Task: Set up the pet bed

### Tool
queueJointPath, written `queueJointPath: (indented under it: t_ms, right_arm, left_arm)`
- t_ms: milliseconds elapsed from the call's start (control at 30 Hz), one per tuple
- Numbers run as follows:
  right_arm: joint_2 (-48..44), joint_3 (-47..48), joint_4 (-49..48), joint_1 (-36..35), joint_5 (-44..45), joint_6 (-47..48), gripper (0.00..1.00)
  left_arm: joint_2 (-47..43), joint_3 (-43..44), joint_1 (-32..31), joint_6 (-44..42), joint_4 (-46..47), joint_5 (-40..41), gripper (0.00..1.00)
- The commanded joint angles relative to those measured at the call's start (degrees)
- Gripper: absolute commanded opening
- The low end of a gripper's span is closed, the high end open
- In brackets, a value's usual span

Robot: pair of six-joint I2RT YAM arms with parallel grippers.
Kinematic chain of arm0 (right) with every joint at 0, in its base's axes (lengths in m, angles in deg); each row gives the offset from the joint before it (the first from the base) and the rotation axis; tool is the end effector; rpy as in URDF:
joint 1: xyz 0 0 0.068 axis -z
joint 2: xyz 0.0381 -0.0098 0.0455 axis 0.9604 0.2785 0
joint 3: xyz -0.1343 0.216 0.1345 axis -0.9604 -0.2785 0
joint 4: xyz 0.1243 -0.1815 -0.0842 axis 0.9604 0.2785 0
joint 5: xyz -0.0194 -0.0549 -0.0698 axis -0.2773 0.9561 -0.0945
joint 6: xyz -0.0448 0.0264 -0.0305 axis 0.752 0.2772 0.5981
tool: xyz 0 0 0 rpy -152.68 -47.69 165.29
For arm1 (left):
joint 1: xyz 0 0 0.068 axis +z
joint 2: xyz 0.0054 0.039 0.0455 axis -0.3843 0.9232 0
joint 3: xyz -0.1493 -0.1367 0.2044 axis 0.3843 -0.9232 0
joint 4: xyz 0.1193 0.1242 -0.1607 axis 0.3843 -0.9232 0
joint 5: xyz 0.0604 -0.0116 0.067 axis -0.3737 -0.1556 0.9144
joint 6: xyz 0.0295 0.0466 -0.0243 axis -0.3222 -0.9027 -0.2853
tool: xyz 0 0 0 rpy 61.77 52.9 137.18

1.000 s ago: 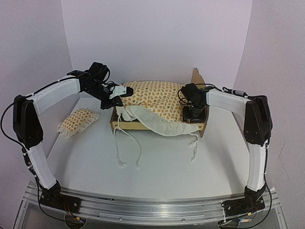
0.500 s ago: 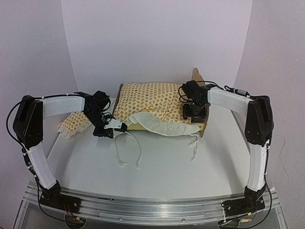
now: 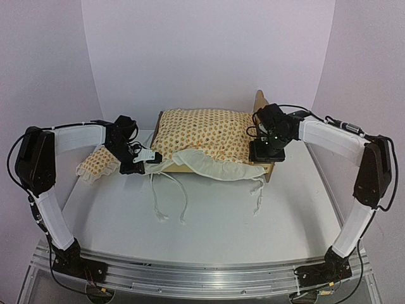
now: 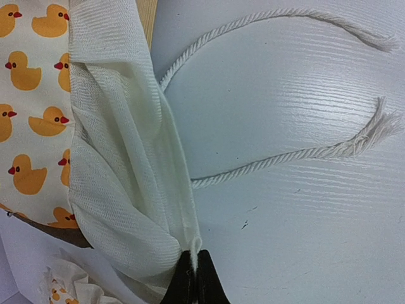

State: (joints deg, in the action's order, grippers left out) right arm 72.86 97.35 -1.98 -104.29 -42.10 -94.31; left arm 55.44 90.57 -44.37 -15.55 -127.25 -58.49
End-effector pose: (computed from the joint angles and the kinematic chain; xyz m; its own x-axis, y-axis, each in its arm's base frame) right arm 0.3178 0.1770 0.2971 -0.8288 -0.0939 -0.5516 -0.1328 0.9907 0.0310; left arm 0.3170 -0.1376 0.2365 0.0625 0.9373 -0.3429 0.9663 0.0292 0.2559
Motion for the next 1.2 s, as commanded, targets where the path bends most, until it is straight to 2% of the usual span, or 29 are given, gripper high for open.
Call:
queueJointPath:
  t_ms: [0,100,200,267,367,400,500,567,900,1167]
  right_arm:
    - [2.5,-1.8,0.0,-0.2,-2.8,-2.8,0.76]
    - [2.6,-3.6,-2.7,0.1,-1.1,-4.6,0.8]
    - [3.9,-5.0,-6.6,0.7,-4.2,-5.1,0.8]
    - [5.6,-5.1,-7.9,0.8,-5.4,-5.1,0.78]
    - [5.9,-6.6,-11.0,0.9,-5.7,-4.9,0.66]
    - [5.5,-7.2,-12.0,0.9,-5.8,-4.6,0.61]
    - [5.0,-7.8,-12.9,1.6,-5.2,-4.5,0.18]
    - [4.3,-8.4,-12.8,2.1,-4.0,-4.8,0.01]
    - [-6.4,-14.2,-8.4,6.6,1.3,-6.9,0.0]
    - [-2.5,-12.1,-7.8,8.4,0.1,-7.4,0.0]
  left_arm:
    - [-1.8,3.0,-0.1,2.1,1.0,-1.2,0.0]
    - [-2.1,3.2,0.0,2.1,0.7,-1.5,0.0]
    - [-2.5,3.1,-0.1,2.3,0.3,-1.9,0.0]
    - [-2.6,2.9,-0.1,2.4,0.4,-1.9,0.0]
    - [-3.0,2.6,-0.1,2.4,0.6,-1.9,0.0]
    - [-3.1,2.6,-0.1,2.4,0.6,-1.9,0.0]
    - [-3.3,2.3,-0.1,2.5,1.1,-1.4,0.0]
    - [-3.4,2.0,0.0,2.7,2.0,-0.7,0.0]
    - [-3.0,3.1,3.9,2.0,5.6,1.8,0.0]
    - [-2.4,0.1,4.0,0.2,6.4,3.3,0.0]
